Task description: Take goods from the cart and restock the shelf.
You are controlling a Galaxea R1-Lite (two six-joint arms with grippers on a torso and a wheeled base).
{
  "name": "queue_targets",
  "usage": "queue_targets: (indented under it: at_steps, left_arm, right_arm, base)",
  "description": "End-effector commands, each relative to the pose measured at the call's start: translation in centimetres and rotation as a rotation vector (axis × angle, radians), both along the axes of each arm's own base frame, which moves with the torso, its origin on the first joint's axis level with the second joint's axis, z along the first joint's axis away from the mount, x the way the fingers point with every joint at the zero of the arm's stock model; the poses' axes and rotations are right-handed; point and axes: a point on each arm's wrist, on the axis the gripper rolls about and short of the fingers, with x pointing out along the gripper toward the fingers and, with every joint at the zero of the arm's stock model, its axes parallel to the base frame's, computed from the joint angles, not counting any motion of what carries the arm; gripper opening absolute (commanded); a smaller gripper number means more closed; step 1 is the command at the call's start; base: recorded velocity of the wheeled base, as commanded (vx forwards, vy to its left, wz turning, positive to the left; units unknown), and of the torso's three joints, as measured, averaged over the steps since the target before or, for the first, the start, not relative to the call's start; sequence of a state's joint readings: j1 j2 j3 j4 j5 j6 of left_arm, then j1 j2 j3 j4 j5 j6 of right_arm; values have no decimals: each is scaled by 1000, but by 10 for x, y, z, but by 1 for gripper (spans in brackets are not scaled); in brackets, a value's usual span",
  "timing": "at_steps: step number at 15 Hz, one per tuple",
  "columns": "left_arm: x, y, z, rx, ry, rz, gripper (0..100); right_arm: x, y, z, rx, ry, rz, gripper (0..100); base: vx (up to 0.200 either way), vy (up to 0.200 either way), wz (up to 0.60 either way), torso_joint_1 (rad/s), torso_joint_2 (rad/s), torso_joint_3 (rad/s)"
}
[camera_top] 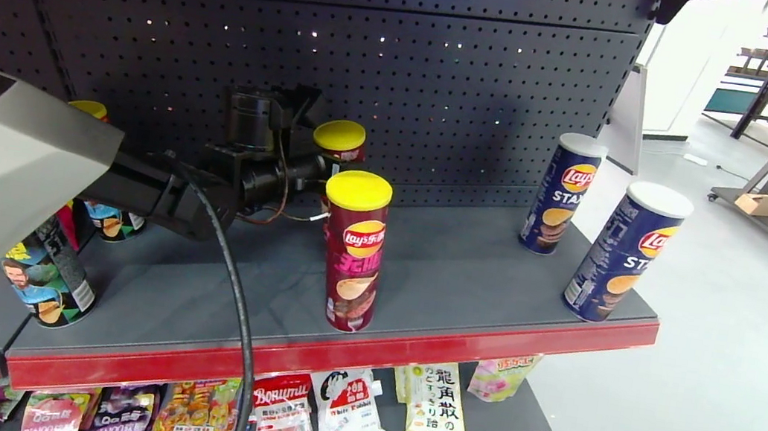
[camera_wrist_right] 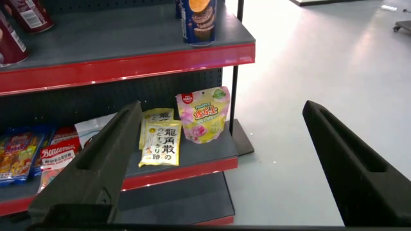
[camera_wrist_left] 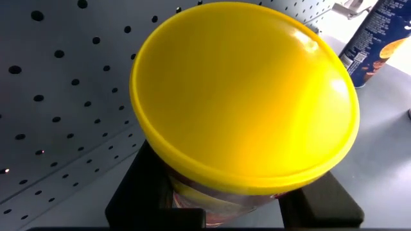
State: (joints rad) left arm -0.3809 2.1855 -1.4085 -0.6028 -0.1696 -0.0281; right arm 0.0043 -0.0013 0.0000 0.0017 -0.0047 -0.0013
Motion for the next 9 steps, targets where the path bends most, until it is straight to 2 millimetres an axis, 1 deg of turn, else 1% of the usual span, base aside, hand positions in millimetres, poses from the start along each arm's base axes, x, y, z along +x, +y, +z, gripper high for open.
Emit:
queue_targets:
  at_steps: [1,9]
  left_arm:
    - [0,0,0,-1,1,0,0]
    - [1,1,-2,0,2,3,0]
  right_arm:
    - [0,0,0,-2,0,0,100]
    - [0,0,0,0,1,0,100]
  base:
    - [0,0,0,0,0,0]
    - [0,0,0,0,0,0]
